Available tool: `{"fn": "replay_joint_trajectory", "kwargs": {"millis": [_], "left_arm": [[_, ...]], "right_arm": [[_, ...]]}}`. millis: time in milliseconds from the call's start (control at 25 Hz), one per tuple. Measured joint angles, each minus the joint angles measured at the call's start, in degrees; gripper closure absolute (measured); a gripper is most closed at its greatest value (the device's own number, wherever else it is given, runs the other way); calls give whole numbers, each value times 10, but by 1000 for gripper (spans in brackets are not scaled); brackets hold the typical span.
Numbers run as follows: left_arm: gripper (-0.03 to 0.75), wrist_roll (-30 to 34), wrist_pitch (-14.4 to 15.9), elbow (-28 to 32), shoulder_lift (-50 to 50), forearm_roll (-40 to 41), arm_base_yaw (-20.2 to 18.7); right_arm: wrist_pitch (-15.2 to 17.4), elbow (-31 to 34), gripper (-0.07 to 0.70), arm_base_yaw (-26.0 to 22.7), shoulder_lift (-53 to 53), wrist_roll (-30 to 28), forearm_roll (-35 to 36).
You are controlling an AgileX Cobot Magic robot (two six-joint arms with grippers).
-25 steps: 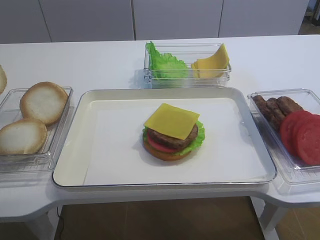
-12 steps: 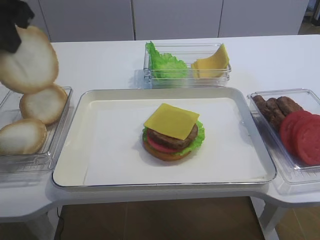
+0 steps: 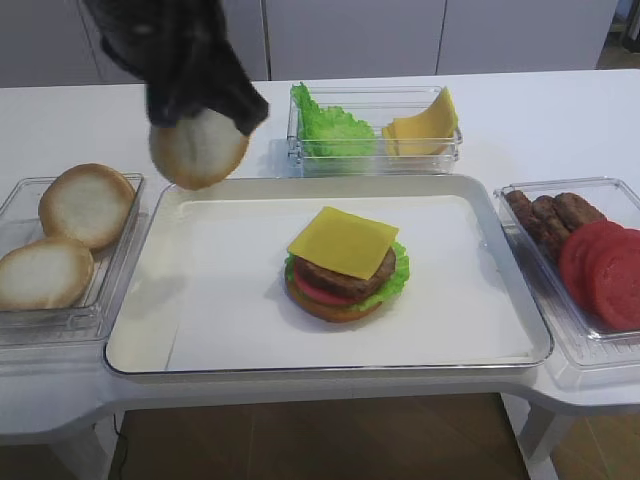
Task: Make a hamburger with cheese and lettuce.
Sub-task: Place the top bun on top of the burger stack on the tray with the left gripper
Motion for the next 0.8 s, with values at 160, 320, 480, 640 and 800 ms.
{"fn": "replay_joint_trajectory", "kwargs": {"millis": [160, 320, 480, 640, 800], "left_arm": [[561, -2, -6, -21, 63, 104, -67], [561, -3, -13, -30, 108, 188, -115], [561, -8, -16, -31, 140, 237, -146], [561, -8, -19, -31, 165, 277, -171], [561, -8, -22, -31, 186, 313, -198]], "right_arm": [[0, 0, 232, 0, 0, 0, 0], [0, 0, 232, 0, 0, 1, 0], [0, 0, 232, 0, 0, 1, 0], [0, 0, 232, 0, 0, 1, 0], [0, 0, 232, 0, 0, 2, 0]]}}
